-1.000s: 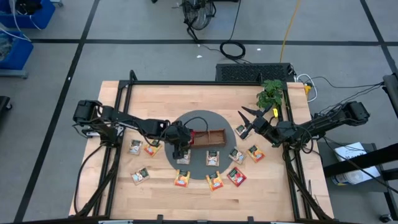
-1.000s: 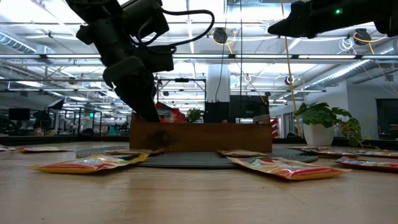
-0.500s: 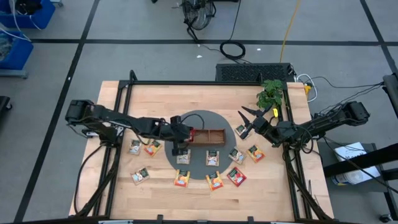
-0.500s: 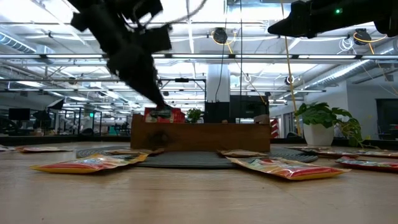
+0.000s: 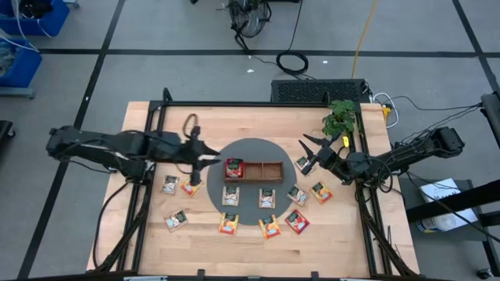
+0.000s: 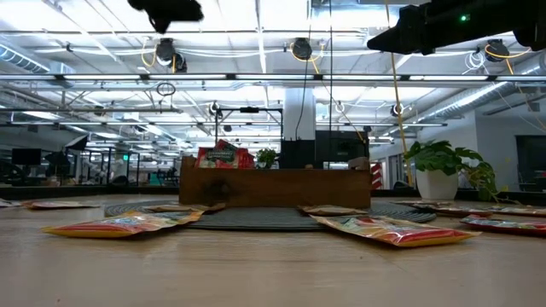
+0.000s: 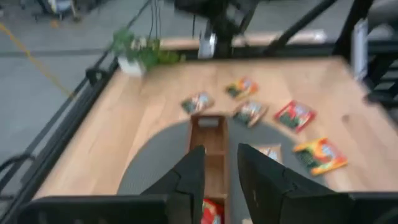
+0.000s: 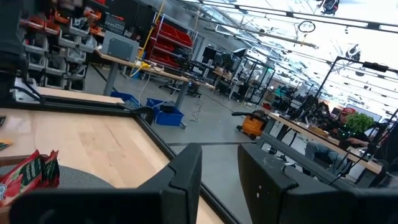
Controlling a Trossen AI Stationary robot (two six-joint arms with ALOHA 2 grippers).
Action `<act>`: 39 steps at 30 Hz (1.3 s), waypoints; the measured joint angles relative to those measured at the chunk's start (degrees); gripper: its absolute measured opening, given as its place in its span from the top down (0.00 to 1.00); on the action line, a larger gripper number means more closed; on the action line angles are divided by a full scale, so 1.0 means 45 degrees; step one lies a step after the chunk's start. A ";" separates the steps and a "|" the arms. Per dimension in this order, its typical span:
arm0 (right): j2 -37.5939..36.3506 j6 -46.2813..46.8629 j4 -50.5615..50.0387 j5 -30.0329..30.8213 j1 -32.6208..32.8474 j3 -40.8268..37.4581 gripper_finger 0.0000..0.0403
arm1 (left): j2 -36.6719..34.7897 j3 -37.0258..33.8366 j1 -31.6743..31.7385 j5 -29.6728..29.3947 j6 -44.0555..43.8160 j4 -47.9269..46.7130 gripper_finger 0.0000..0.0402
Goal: Pick & Place Tea
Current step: Put the yellow tea bag into the right section of the wooden organizer
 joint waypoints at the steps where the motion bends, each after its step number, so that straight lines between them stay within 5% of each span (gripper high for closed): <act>1: 0.0000 0.0009 0.0000 0.0000 0.0000 0.0000 0.77 | -0.0275 -0.0019 -0.0060 0.0010 0.0010 -0.0069 0.74; 18: 0.0000 0.1052 -0.0743 0.0029 0.0000 0.0000 0.77 | -0.4893 -0.4589 -0.0510 -0.0864 -0.0168 0.2730 0.77; 23: 0.0000 0.1764 -0.0993 0.0265 0.0000 0.0000 0.77 | -0.6363 -0.5382 -0.0486 -0.1301 -0.0121 0.2759 0.77; 29: -0.0250 0.2977 -0.2867 0.2132 0.0000 0.0000 0.77 | -0.8407 -0.6374 -0.0473 -0.2176 -0.0165 0.2834 0.77; 39: -0.1139 0.4089 -0.4260 0.1943 0.0100 -0.0005 0.77 | -1.0600 -0.7852 -0.0462 -0.2634 -0.0248 0.2588 0.77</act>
